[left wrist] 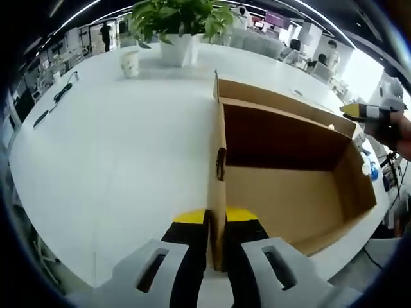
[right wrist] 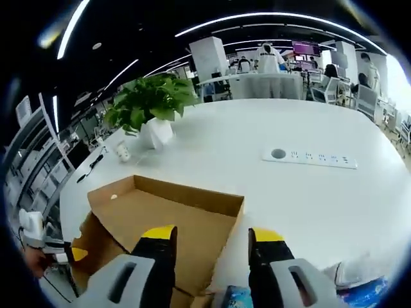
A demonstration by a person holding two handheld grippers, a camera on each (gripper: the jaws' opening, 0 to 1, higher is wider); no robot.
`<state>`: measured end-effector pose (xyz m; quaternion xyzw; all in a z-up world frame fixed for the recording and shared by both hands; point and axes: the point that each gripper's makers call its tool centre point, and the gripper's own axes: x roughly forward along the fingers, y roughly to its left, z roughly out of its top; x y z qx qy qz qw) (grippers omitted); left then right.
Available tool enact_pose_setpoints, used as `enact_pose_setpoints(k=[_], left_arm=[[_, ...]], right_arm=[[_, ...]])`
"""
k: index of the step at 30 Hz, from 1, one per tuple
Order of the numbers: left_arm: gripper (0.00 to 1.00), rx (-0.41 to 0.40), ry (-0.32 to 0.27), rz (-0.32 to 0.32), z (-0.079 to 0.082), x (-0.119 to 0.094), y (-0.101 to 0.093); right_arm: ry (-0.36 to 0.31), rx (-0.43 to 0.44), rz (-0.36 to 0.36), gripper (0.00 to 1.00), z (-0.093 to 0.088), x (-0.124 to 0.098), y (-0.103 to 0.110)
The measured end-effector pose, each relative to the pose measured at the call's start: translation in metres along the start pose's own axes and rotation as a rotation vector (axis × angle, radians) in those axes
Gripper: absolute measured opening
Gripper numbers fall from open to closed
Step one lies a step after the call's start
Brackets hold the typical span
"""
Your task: Operate the shoe box by opening the lid, removing the specified soft item, and placing it in the target area until the item is outside and the box remains undamaged.
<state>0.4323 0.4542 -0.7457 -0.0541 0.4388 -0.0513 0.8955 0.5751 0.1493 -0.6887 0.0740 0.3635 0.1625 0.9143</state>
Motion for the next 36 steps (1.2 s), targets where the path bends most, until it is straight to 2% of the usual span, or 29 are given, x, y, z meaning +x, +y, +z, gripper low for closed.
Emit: enact_pose_setpoints(k=[4, 9, 17, 21, 24, 28, 36], left_arm=[[0.07, 0.0, 0.003, 0.0, 0.0, 0.001, 0.0], [0.07, 0.0, 0.008, 0.001, 0.001, 0.004, 0.003], [0.07, 0.01, 0.015, 0.006, 0.001, 0.006, 0.003], [0.06, 0.02, 0.015, 0.01, 0.002, 0.005, 0.004], [0.06, 0.025, 0.015, 0.013, 0.002, 0.006, 0.004], [0.06, 0.041, 0.015, 0.014, 0.002, 0.006, 0.003], [0.06, 0.064, 0.014, 0.016, 0.001, 0.007, 0.002]], right_arm=[[0.027, 0.02, -0.009, 0.39, 0.003, 0.018, -0.01], [0.062, 0.025, -0.008, 0.37, 0.001, 0.039, -0.012], [0.145, 0.024, -0.07, 0.19, -0.013, 0.061, -0.026], [0.184, 0.036, -0.081, 0.14, -0.019, 0.069, -0.035], [0.201, 0.067, -0.084, 0.08, -0.021, 0.071, -0.037], [0.215, 0.066, -0.109, 0.06, -0.022, 0.07, -0.038], [0.175, 0.073, -0.136, 0.01, -0.007, 0.06, -0.04]])
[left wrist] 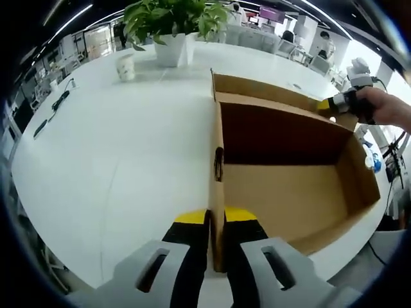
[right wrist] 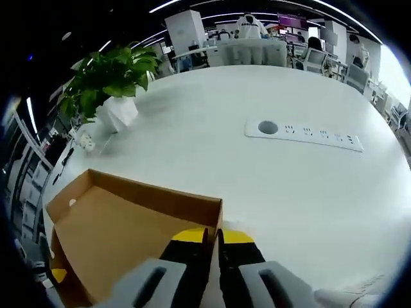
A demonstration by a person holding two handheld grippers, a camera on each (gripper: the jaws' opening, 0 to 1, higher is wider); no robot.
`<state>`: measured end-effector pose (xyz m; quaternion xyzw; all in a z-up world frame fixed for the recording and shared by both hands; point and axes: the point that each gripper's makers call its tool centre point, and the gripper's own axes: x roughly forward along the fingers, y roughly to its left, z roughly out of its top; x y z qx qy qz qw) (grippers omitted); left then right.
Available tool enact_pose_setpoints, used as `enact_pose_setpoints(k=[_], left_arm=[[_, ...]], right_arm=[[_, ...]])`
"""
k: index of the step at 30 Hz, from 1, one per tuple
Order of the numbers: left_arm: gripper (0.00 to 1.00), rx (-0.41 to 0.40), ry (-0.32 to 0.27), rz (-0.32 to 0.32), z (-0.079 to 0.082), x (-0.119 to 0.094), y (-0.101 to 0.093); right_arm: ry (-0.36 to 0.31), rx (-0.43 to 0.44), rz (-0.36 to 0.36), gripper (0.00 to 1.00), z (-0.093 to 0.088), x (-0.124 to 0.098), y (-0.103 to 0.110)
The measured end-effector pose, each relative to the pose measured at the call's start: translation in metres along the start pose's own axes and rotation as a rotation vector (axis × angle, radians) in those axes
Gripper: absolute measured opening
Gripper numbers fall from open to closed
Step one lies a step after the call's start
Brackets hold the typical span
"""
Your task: Operate the shoe box by opening the lid, removing the specified soft item, and placing it in the target area until the item is outside and the box remains undamaged.
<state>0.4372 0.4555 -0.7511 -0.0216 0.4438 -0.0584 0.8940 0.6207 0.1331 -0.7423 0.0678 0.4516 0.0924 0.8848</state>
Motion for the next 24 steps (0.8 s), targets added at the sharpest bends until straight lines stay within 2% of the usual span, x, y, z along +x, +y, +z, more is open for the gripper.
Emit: enact_pose_setpoints(k=[6, 13, 24], left_arm=[[0.06, 0.001, 0.0, -0.001, 0.0, 0.0, 0.0], [0.05, 0.006, -0.003, 0.003, 0.0, -0.001, 0.001], [0.05, 0.013, 0.007, 0.008, 0.001, -0.001, 0.001]], right_arm=[[-0.046, 0.019, -0.016, 0.0, 0.013, -0.007, -0.002], [-0.071, 0.024, -0.011, 0.0, 0.019, -0.018, -0.001], [-0.133, -0.022, 0.004, 0.0, 0.04, -0.045, 0.01]])
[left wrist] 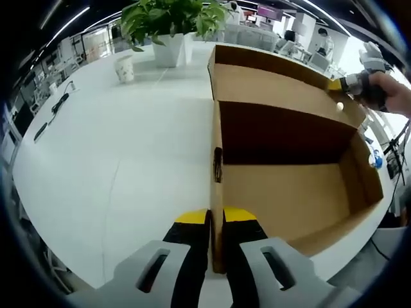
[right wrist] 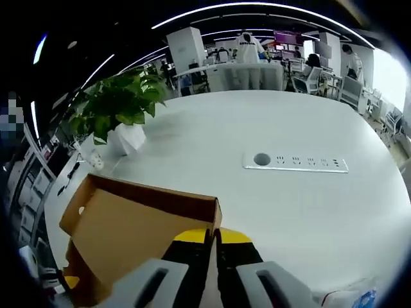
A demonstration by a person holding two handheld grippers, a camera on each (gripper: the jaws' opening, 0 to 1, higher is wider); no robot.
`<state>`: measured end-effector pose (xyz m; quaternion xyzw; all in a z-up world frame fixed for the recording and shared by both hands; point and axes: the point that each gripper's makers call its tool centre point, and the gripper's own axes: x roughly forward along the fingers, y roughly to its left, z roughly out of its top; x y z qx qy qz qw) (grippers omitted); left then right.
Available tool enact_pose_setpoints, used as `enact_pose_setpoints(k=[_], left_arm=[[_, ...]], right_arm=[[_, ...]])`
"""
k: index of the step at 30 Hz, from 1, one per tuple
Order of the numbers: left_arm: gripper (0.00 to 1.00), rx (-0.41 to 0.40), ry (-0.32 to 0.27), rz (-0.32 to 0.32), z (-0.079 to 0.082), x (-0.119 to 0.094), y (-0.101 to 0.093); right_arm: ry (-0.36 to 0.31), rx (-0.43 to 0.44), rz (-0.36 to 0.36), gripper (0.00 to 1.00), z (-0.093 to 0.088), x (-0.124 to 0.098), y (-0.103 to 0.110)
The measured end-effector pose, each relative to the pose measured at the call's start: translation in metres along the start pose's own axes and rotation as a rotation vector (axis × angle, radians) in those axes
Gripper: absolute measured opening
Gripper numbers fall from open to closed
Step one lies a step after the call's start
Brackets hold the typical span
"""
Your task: Operate the shoe box by opening the lid, removing the specified soft item, and placing it in the target area until the item is outside and the box remains undamaged.
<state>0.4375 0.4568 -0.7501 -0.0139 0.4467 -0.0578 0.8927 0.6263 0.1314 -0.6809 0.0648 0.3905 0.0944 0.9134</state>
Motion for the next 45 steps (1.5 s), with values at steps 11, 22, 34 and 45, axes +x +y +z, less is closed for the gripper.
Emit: enact_pose_setpoints(k=[11, 22, 34, 45], left_arm=[[0.05, -0.05, -0.001, -0.004, -0.001, 0.0, 0.001], [0.05, -0.086, 0.002, -0.004, 0.0, 0.002, -0.004], [0.05, -0.117, 0.003, 0.013, 0.0, 0.003, -0.007], [0.06, -0.165, 0.003, 0.015, 0.003, 0.006, -0.01]], right_arm=[[-0.077, -0.057, 0.023, 0.0, 0.018, -0.031, 0.015], [-0.127, -0.109, 0.03, 0.0, 0.027, -0.058, 0.019], [-0.168, -0.194, 0.053, 0.0, 0.029, -0.079, 0.026], [-0.199, -0.263, 0.051, 0.0, 0.024, -0.1, 0.026]])
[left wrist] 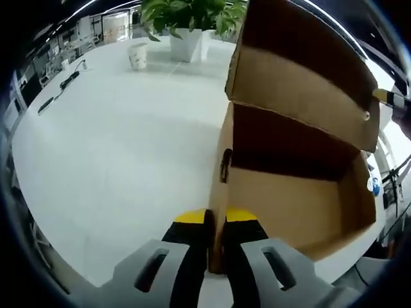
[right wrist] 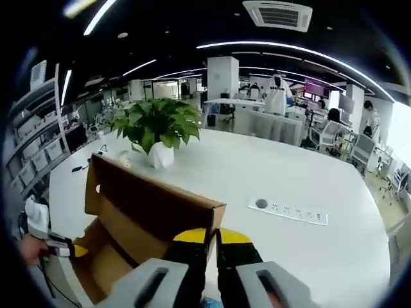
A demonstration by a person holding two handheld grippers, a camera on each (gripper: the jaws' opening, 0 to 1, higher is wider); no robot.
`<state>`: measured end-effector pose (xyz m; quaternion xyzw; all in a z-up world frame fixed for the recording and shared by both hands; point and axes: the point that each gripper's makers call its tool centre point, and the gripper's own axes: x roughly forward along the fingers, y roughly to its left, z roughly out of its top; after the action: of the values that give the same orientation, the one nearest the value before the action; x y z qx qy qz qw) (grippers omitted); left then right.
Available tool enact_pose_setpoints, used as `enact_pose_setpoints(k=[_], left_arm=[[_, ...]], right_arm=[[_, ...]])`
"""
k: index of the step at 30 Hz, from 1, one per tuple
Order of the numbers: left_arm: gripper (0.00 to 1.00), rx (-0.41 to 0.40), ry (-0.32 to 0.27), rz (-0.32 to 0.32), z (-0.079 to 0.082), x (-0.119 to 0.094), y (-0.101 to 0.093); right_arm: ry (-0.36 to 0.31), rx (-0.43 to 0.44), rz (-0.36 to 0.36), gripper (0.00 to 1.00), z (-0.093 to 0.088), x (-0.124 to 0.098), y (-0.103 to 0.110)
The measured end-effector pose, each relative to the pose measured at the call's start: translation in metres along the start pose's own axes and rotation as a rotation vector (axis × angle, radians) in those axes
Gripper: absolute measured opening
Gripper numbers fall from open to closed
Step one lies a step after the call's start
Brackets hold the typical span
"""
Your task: Operate the shoe box by opening the lid, removing the specified soft item, and placing it in the target area until the item is outside and the box remains undamaged.
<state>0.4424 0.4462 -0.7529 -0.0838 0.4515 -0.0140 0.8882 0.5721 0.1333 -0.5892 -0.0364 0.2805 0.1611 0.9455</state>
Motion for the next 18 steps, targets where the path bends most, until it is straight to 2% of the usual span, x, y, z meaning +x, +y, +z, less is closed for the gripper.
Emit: enact_pose_setpoints(k=[9, 18], left_arm=[[0.07, -0.046, 0.002, 0.003, 0.004, 0.002, 0.0], [0.08, -0.089, -0.006, -0.006, 0.003, -0.006, -0.008]], right_arm=[[-0.058, 0.001, -0.022, 0.0, -0.001, -0.017, 0.009], [-0.078, -0.005, -0.041, 0.0, -0.007, -0.03, 0.014]])
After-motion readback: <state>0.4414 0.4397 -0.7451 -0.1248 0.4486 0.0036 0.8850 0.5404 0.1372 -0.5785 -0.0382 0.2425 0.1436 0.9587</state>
